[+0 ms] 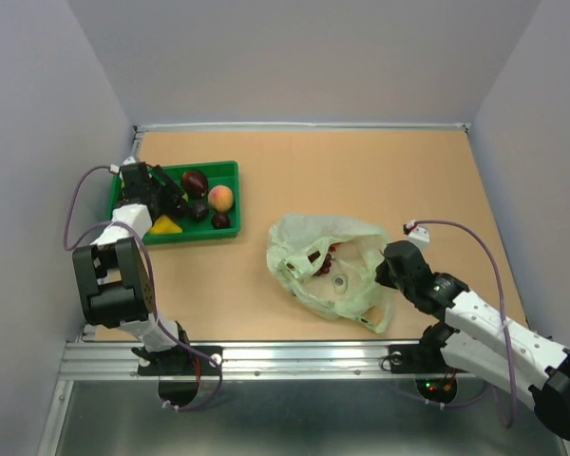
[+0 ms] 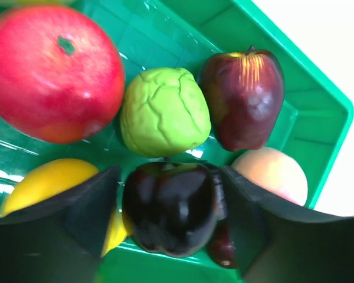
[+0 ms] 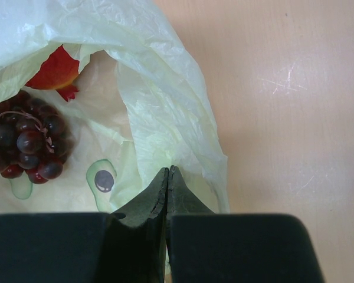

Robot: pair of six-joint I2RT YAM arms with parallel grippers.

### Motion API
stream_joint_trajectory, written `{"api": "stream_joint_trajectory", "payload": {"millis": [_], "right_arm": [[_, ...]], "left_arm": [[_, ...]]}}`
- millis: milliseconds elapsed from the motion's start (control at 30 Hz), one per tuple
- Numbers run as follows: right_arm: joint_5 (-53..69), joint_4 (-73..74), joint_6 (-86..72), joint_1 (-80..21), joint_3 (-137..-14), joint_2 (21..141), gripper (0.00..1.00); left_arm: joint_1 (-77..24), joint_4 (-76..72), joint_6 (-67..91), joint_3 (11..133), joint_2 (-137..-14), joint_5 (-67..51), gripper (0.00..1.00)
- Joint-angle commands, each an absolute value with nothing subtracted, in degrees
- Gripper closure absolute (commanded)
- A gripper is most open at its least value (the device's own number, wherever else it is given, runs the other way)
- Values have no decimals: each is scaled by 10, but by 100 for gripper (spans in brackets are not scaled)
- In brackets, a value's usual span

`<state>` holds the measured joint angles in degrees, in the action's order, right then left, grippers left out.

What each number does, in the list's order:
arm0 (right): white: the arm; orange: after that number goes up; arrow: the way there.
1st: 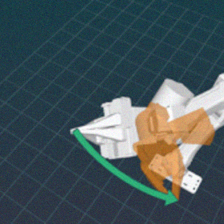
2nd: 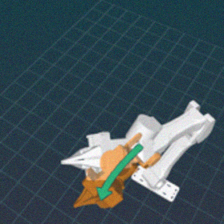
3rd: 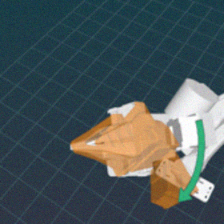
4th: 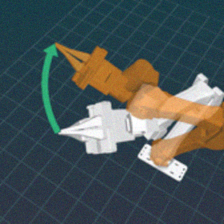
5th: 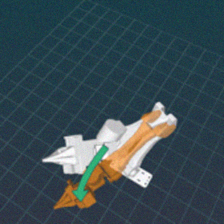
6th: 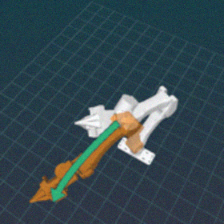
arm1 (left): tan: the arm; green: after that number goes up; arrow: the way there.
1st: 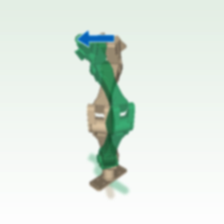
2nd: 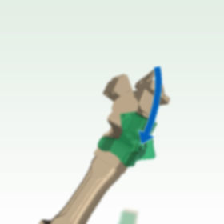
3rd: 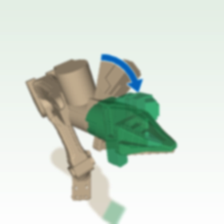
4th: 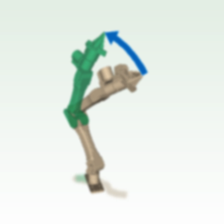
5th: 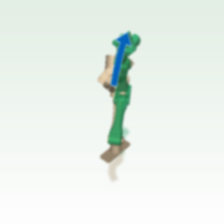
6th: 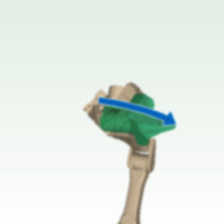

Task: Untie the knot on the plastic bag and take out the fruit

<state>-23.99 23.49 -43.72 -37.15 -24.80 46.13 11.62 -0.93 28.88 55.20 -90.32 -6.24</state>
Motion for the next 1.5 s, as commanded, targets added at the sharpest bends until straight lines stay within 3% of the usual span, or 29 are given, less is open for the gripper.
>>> {"api": "stream_joint_trajectory", "payload": {"millis": [0,100,333,700,900,1033,1233,1467], "right_arm": [[-248,215,-431,-369,-250,454,99],[-248,214,-431,-369,-251,455,99],[-244,215,-425,-369,-259,461,99],[-248,214,-409,-369,-277,479,99],[-246,209,-408,-370,-279,488,99],[-244,207,-410,-369,-277,490,99],[-243,206,-410,-369,-276,487,99],[-231,205,-412,-369,-272,480,99]], "left_arm": [[120,-14,271,561,-840,-40,11],[117,-14,270,552,-811,-26,6],[43,-4,246,543,-721,24,5],[-398,69,278,544,-584,181,8],[-588,121,288,604,-652,262,8],[-697,125,267,669,-747,252,11],[-728,102,266,714,-843,194,23],[-708,122,285,749,-951,208,25]]}}
